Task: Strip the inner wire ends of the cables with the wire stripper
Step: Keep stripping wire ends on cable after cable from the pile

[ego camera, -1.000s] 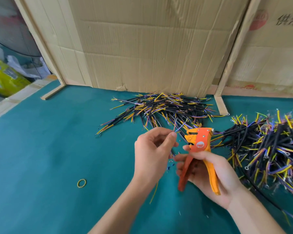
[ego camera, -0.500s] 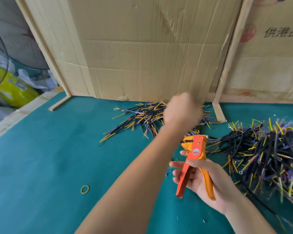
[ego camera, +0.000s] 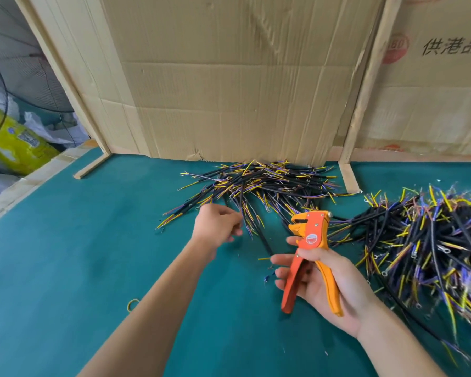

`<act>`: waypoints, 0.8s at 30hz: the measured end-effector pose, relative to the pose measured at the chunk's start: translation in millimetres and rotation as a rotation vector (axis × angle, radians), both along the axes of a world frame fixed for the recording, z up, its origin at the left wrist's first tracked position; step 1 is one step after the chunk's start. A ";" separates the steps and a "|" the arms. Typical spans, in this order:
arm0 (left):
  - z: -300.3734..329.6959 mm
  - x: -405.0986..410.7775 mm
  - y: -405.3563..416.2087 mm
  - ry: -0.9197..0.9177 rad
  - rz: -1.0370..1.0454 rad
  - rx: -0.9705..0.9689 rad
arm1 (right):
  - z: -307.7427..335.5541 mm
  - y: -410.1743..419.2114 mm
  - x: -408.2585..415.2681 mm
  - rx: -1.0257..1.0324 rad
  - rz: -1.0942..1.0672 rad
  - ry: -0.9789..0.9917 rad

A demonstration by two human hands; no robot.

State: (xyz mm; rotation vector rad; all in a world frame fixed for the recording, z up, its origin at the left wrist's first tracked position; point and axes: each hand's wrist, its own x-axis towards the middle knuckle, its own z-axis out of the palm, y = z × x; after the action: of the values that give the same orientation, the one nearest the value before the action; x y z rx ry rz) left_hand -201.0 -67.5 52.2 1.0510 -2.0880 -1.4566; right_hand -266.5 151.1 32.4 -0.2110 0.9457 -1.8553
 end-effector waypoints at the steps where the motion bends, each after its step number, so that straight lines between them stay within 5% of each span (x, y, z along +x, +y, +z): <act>1: -0.8 3.2 6.8 0.043 -0.027 0.063 | -0.7 -0.3 -0.4 -0.009 0.000 0.003; 11: -38.9 61.1 69.3 0.091 -0.320 -0.060 | -8.1 -1.0 -9.7 -0.090 -0.036 0.094; 24: -47.2 65.9 70.1 0.193 -0.051 -0.303 | -8.0 14.4 -34.1 -0.190 -0.157 0.127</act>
State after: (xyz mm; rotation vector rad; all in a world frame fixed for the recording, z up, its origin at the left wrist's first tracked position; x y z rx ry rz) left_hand -135.1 2.6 5.0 0.7177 -2.1219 -1.1631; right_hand -300.6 165.5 24.4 -0.3836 0.8919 -2.0987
